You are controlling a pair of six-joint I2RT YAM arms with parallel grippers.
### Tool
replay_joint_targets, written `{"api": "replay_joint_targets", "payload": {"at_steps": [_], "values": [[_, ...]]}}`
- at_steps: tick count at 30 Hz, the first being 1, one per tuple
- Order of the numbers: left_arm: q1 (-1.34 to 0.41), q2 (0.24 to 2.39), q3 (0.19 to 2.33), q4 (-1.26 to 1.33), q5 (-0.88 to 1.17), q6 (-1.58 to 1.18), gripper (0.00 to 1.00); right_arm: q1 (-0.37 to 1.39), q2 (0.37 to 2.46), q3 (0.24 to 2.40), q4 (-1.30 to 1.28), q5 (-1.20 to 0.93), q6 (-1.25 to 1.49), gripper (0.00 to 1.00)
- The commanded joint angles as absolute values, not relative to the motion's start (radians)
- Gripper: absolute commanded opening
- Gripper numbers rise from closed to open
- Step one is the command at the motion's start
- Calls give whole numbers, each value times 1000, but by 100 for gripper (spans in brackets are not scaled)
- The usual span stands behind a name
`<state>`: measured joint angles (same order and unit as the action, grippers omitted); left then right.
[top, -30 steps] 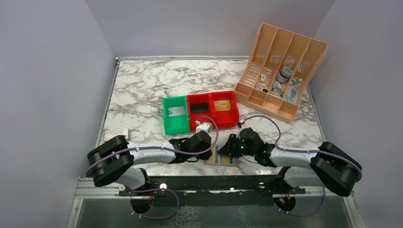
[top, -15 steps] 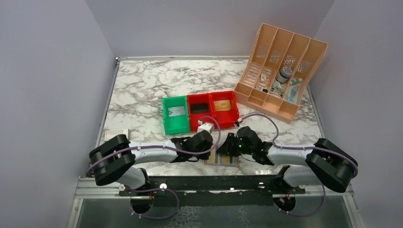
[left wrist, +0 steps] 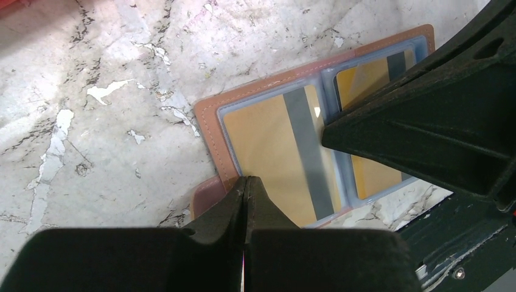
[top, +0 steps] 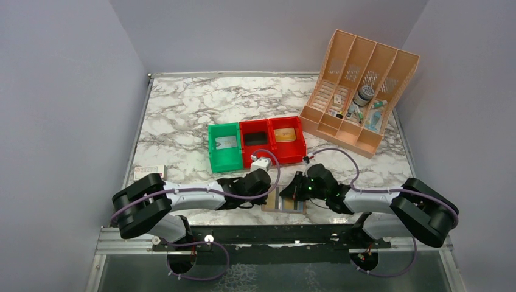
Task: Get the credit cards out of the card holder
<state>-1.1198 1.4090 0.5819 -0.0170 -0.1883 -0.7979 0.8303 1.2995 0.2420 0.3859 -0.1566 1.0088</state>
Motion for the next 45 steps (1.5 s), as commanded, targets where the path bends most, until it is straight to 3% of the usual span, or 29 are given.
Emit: {"api": "replay_joint_targets", "payload": {"at_steps": [1, 19, 23, 32, 40, 45], "values": [[-1136, 1424, 535, -37, -187, -834, 0, 839, 1249, 249, 463, -224, 995, 1], [-1137, 1416, 527, -59, -222, -855, 0, 830, 1147, 282, 248, -175, 948, 1], [-1136, 1407, 526, -60, -219, -848, 0, 830, 1158, 297, 175, -142, 934, 14], [-1137, 1397, 522, -47, -210, -854, 0, 831, 1266, 328, 183, -138, 918, 31], [-1137, 1396, 507, -32, -203, -862, 0, 831, 1336, 309, 292, -192, 955, 28], [-1136, 1395, 507, -31, -204, -863, 0, 831, 1337, 276, 394, -221, 1003, 12]]}}
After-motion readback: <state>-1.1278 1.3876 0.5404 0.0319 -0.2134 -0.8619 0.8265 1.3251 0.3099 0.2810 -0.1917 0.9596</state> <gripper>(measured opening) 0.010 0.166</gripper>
